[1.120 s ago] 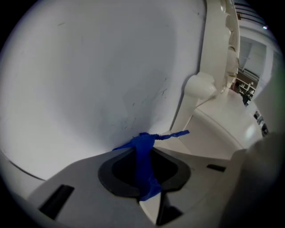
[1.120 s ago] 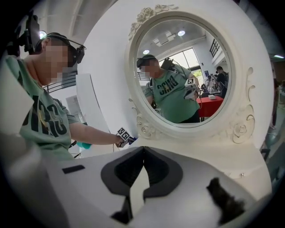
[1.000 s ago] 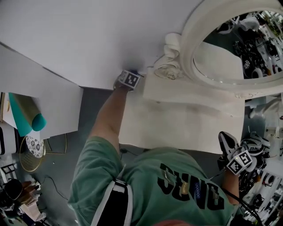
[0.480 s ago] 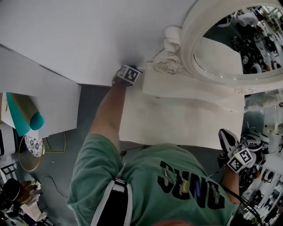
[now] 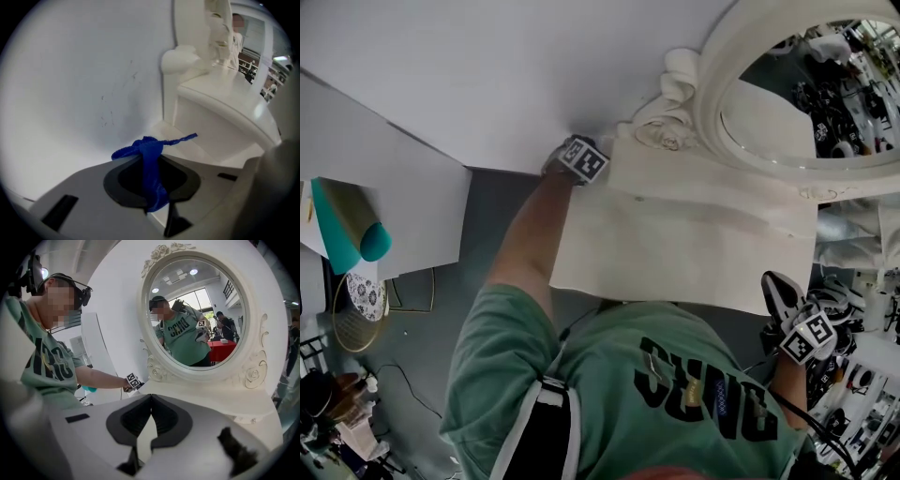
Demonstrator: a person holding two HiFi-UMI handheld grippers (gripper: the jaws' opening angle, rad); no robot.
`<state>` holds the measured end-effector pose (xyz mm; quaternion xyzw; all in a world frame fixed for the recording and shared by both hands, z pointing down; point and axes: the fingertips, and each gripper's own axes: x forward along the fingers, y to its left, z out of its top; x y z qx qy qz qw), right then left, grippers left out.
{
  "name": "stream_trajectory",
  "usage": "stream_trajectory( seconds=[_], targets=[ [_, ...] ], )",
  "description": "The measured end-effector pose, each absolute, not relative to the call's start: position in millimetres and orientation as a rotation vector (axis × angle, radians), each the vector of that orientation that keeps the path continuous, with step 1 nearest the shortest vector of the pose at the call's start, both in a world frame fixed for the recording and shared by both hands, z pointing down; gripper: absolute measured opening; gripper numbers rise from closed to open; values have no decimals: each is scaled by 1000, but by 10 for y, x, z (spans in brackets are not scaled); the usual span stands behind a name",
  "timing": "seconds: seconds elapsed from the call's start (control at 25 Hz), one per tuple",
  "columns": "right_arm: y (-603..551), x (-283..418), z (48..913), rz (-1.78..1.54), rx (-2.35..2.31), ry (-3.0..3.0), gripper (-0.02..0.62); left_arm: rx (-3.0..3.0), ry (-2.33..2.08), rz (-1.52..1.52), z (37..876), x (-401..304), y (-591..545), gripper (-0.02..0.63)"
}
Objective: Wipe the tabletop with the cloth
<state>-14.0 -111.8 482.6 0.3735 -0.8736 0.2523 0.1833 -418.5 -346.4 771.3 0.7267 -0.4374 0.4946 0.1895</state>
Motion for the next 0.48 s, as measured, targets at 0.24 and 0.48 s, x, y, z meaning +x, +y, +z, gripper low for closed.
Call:
stream_trajectory(
  seconds=[0.24,0.48],
  targets=[
    [-1292,-471,4828,715,886,-2590,12,2099,-1119,1416,7642,-4050,-2111,84],
    [-1416,-1031,4784,672,596,-2702,12,2049,-1051,1338,7613,-3867,-294,84]
  ],
)
